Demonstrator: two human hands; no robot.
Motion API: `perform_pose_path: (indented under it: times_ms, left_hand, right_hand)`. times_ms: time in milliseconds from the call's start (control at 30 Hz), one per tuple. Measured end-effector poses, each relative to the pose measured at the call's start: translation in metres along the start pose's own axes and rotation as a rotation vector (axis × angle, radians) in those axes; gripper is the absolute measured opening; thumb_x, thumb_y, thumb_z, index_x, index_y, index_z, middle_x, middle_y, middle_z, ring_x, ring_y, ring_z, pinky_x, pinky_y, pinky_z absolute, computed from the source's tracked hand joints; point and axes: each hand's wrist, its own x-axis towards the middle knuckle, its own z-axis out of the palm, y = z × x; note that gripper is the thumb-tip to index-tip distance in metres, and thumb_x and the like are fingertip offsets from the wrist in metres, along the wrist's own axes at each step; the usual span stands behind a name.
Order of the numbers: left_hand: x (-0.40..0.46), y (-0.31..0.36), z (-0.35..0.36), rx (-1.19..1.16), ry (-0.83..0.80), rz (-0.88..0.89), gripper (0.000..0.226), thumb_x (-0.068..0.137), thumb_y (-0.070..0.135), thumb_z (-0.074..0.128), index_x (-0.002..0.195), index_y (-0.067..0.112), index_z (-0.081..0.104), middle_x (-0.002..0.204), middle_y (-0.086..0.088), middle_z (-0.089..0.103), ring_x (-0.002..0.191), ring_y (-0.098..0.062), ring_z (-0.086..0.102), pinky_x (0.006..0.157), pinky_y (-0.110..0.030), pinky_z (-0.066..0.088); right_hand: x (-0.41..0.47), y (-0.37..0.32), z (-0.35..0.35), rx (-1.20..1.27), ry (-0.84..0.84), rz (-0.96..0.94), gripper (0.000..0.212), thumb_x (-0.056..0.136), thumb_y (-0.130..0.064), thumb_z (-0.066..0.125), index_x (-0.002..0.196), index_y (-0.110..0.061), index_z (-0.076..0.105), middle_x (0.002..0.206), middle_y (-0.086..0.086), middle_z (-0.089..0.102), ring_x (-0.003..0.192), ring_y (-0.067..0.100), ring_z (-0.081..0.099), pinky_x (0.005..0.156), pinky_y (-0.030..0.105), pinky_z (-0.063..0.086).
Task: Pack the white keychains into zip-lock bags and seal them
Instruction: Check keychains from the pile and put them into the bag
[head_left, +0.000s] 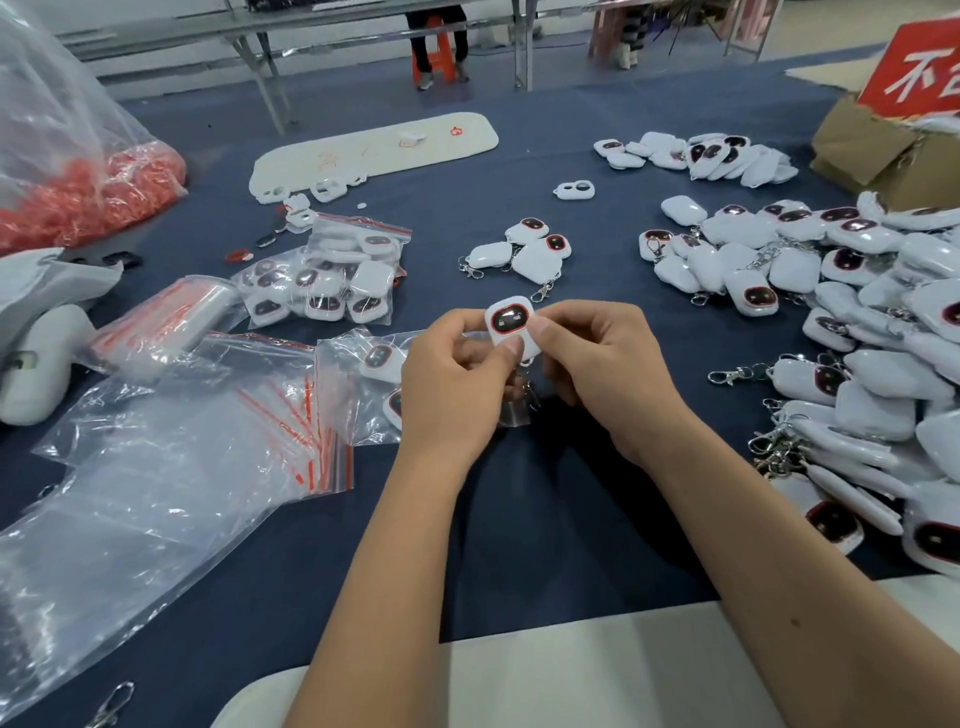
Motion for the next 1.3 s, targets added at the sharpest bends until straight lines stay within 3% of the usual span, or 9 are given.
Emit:
perform_pose_path:
  times_ms: [100, 267, 367, 467, 600, 800, 933, 1133, 1300]
  left_hand:
    - [-0.0002, 0.0008, -0.0002, -0.026, -0.023, -0.006, 0.011, 0.094, 0.012, 0.073, 0.103, 0.019, 0.074, 0.075, -0.012, 0.074, 0.061, -0.018, 0.068, 0.072, -0.052, 0.061]
    - [-0.0003, 0.001, 0.0021, -0.009, -0.047, -0.024, 0.016, 0.094, 0.011, 0.071, 0.107, 0.019, 0.078, 0.081, -0.009, 0.077, 0.078, -0.03, 0.073, 0.085, -0.055, 0.061]
    - [0.0021, 0.0003, 0.0027, -0.056, -0.005, -0.059, 0.016, 0.098, 0.01, 0.066, 0.105, 0.014, 0.079, 0.094, -0.008, 0.078, 0.093, -0.031, 0.075, 0.082, -0.046, 0.064]
    - [0.0032, 0.0015, 0.0015, -0.137, -0.015, -0.103, 0.019, 0.1, 0.008, 0.061, 0.106, 0.011, 0.079, 0.099, -0.012, 0.077, 0.085, -0.024, 0.074, 0.066, -0.027, 0.059]
    - [0.0027, 0.0029, 0.0005, -0.166, -0.02, -0.108, 0.022, 0.101, 0.007, 0.058, 0.103, 0.012, 0.079, 0.097, -0.012, 0.078, 0.079, -0.016, 0.071, 0.062, -0.021, 0.056]
    - [0.0027, 0.0023, 0.0014, -0.122, 0.024, -0.042, 0.007, 0.096, 0.016, 0.071, 0.094, 0.014, 0.078, 0.089, -0.012, 0.077, 0.089, -0.033, 0.074, 0.08, -0.045, 0.061]
    - [0.0039, 0.0013, -0.002, -0.071, 0.046, -0.031, 0.005, 0.093, 0.014, 0.074, 0.09, 0.014, 0.077, 0.084, -0.013, 0.076, 0.087, -0.039, 0.073, 0.079, -0.056, 0.062]
    - [0.0023, 0.0015, -0.0016, -0.084, 0.043, -0.034, 0.005, 0.093, 0.017, 0.075, 0.088, 0.014, 0.077, 0.084, -0.014, 0.076, 0.087, -0.042, 0.072, 0.079, -0.06, 0.061]
    - [0.0027, -0.0004, 0.0, -0.116, 0.037, -0.016, 0.005, 0.095, 0.014, 0.073, 0.092, 0.015, 0.077, 0.084, -0.009, 0.077, 0.084, -0.032, 0.075, 0.075, -0.043, 0.062]
  right_hand:
    - [0.0012, 0.0009, 0.0001, 0.017, 0.04, 0.0, 0.016, 0.1, -0.021, 0.067, 0.092, -0.02, 0.081, 0.063, -0.009, 0.062, 0.054, 0.006, 0.051, 0.047, 0.017, 0.04]
    - [0.0025, 0.0013, -0.0012, 0.032, 0.02, 0.012, 0.019, 0.102, -0.017, 0.065, 0.095, -0.02, 0.082, 0.071, 0.004, 0.072, 0.055, 0.013, 0.058, 0.042, 0.024, 0.041]
    - [0.003, 0.0023, -0.0013, 0.046, 0.034, 0.002, 0.019, 0.102, -0.014, 0.065, 0.095, -0.016, 0.082, 0.068, 0.004, 0.072, 0.052, 0.016, 0.056, 0.04, 0.025, 0.042]
    - [0.0037, 0.0023, -0.0016, 0.062, 0.031, 0.004, 0.02, 0.103, -0.012, 0.063, 0.096, -0.012, 0.081, 0.064, 0.004, 0.07, 0.049, 0.018, 0.055, 0.04, 0.025, 0.044]
    - [0.0039, 0.0026, -0.0003, 0.099, 0.027, -0.021, 0.019, 0.103, -0.011, 0.062, 0.099, -0.009, 0.081, 0.068, 0.005, 0.071, 0.049, 0.018, 0.056, 0.04, 0.025, 0.044]
    - [0.0018, 0.0042, 0.0014, 0.06, 0.004, -0.087, 0.019, 0.101, -0.012, 0.065, 0.098, -0.017, 0.082, 0.07, 0.004, 0.07, 0.055, 0.016, 0.056, 0.043, 0.027, 0.045]
    - [0.0011, 0.0039, 0.0029, 0.029, -0.024, -0.098, 0.019, 0.1, -0.01, 0.065, 0.095, -0.017, 0.082, 0.067, 0.003, 0.069, 0.053, 0.014, 0.056, 0.043, 0.026, 0.045]
    - [0.0011, 0.0039, 0.0027, 0.024, -0.013, -0.081, 0.018, 0.101, -0.009, 0.064, 0.096, -0.014, 0.081, 0.067, 0.003, 0.07, 0.054, 0.014, 0.056, 0.043, 0.026, 0.045]
    - [0.0012, 0.0032, 0.0026, 0.012, -0.023, -0.092, 0.017, 0.099, -0.011, 0.067, 0.099, -0.019, 0.082, 0.074, 0.002, 0.073, 0.057, 0.014, 0.059, 0.047, 0.027, 0.046]
